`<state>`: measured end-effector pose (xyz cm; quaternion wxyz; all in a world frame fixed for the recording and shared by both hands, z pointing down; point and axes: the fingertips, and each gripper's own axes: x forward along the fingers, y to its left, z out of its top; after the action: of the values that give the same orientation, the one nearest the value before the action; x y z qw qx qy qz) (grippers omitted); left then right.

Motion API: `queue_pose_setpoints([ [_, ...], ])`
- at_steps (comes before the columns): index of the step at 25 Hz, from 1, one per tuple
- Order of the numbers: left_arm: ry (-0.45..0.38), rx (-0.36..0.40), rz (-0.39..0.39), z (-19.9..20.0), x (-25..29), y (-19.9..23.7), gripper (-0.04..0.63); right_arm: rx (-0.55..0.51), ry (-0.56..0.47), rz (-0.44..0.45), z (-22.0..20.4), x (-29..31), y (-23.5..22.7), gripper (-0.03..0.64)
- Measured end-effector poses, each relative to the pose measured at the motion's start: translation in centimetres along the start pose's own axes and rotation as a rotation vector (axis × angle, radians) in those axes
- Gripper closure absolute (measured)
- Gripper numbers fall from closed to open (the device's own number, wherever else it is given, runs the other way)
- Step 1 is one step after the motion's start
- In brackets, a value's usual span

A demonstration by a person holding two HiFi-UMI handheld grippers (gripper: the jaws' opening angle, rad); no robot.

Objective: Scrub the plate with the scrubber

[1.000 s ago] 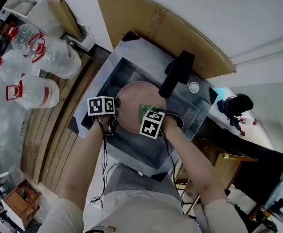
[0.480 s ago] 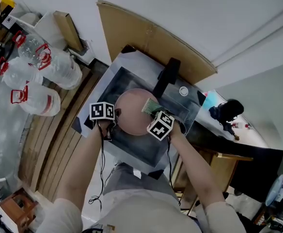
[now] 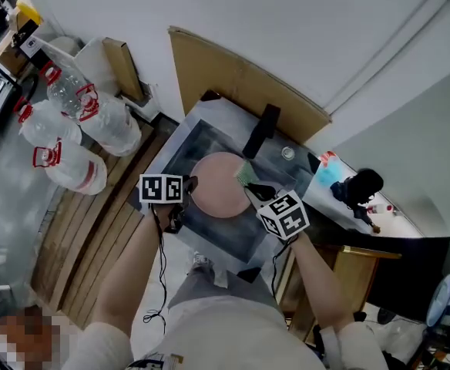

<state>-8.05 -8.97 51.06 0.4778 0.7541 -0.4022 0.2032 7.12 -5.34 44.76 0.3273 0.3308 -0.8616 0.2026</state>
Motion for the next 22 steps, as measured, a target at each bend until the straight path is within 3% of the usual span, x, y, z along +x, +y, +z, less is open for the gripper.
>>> queue_pose_setpoints([
  [4,-0.099,0.09,-0.051,2.5,-4.2,-3.8,0.476,0.043,-0.163,0.01,4.4,-4.3,1.5,0.565],
  [15,-0.397,0.41,-0.049,8.9,-16.0,-13.3,0.54,0.019,-0.594,-0.007,16.0,-17.8,5.1,0.565],
  [19,-0.498,0.483,-0.095,10.4,-20.2,-16.9,0.558,0.04,-0.722,-0.006,18.8,-22.4,6.5,0.565],
  [22,-0.574,0.563,-0.08,11.0,-23.1,-18.6,0.563,0.006,-0.788,-0.03,20.2,-25.3,7.7,0.565],
])
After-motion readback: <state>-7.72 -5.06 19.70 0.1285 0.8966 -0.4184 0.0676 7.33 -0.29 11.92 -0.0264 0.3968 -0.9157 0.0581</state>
